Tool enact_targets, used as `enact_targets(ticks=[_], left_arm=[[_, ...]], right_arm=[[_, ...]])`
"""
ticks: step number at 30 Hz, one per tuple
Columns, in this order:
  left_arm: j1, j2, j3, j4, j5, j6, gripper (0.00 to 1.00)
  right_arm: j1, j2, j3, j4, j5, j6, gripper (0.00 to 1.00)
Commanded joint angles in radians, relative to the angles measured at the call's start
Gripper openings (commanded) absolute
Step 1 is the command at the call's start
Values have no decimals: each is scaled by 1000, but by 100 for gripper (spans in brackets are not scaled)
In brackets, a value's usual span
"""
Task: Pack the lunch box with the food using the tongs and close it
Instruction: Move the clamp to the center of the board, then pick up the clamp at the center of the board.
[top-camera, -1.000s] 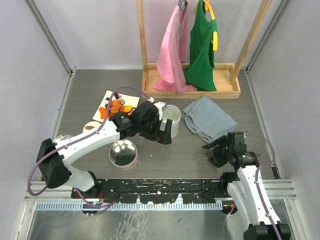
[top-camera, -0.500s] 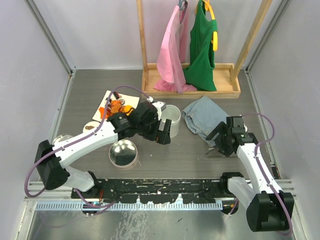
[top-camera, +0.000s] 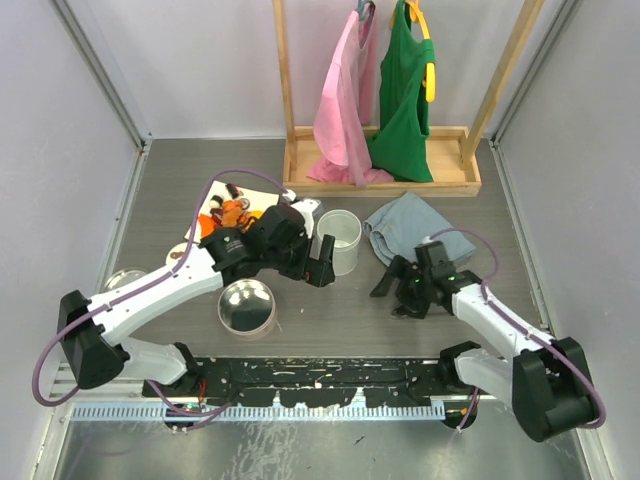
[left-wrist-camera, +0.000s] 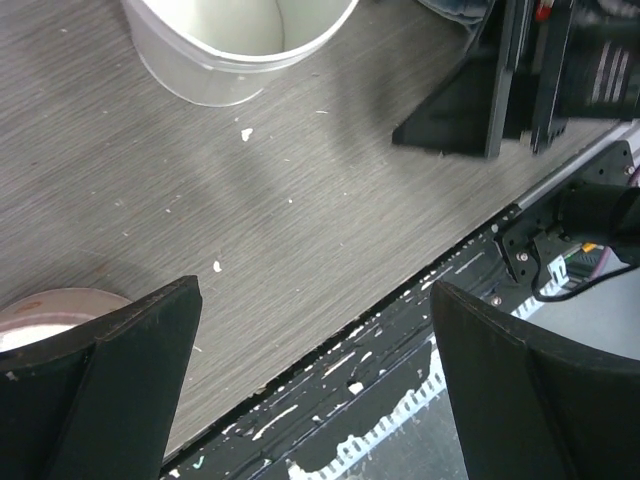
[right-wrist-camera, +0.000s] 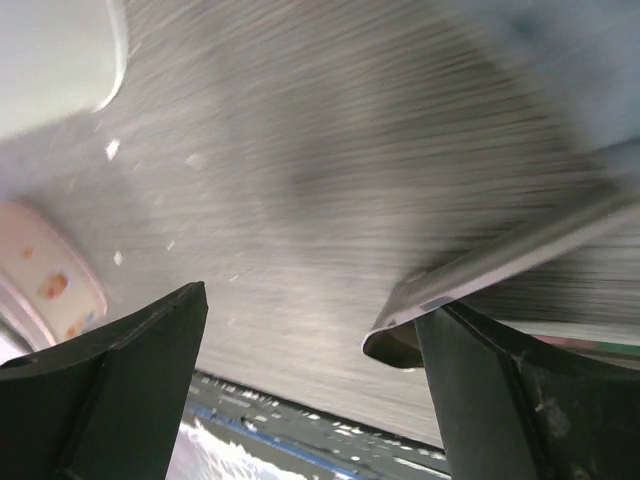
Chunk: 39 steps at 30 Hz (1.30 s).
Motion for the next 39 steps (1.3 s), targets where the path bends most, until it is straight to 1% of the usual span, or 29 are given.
enact_targets(ticks=[1,3,4,6,8,11,14,17,20,23,24,26,27,29,30,32,34,36,37,39], left_arm=[[-5,-56,-5,6,-85,3,98],[-5,-103,-13,3,-112,-6,98],[-5,-123,-17,2,-122,-11,98],[-5,-155,-36,-2,-144,-16,98],[-5,-188,-57,-5,-158,-19,98],[-4,-228,-90,2,-152,-9,98],[-4,-249,-110,15,-127,18,98],[-5,-264,-140,90,-80,68,98],[-5,-254,-155,187,22,163,98],[-5,-197,-119,218,139,272,98],[-7,-169,-99,220,182,306,98],[-32,-103,-55,221,244,366,98],[-51,-77,-33,220,247,398,98],[-91,2,28,211,242,458,98],[-106,37,60,201,242,482,98],[-141,110,126,164,244,537,98],[-186,178,184,109,251,632,99],[-243,248,244,53,219,725,98],[-268,291,284,25,203,755,98],[-305,388,377,-54,189,794,98]], right_arm=[[242,3,0,250,-30,232,89],[353,27,42,269,30,309,90],[404,41,71,264,55,317,90],[471,65,129,209,105,323,91],[509,65,162,155,151,335,92],[517,22,158,148,160,332,92],[517,-42,198,24,275,320,92],[518,-131,260,-151,486,304,93],[516,-226,306,-305,735,300,95],[509,-311,353,-430,950,298,99],[498,-328,368,-459,994,296,100],[430,-345,411,-523,1060,277,100],[373,-351,428,-536,1057,239,100],[220,-359,443,-490,968,99,100],[130,-355,440,-450,888,20,100],[-64,-321,439,-410,677,-97,100],[-254,-279,449,-399,477,-186,100],[-430,-254,444,-383,309,-251,100],[-504,-241,438,-380,266,-265,100],[-535,-214,429,-382,247,-243,100]])
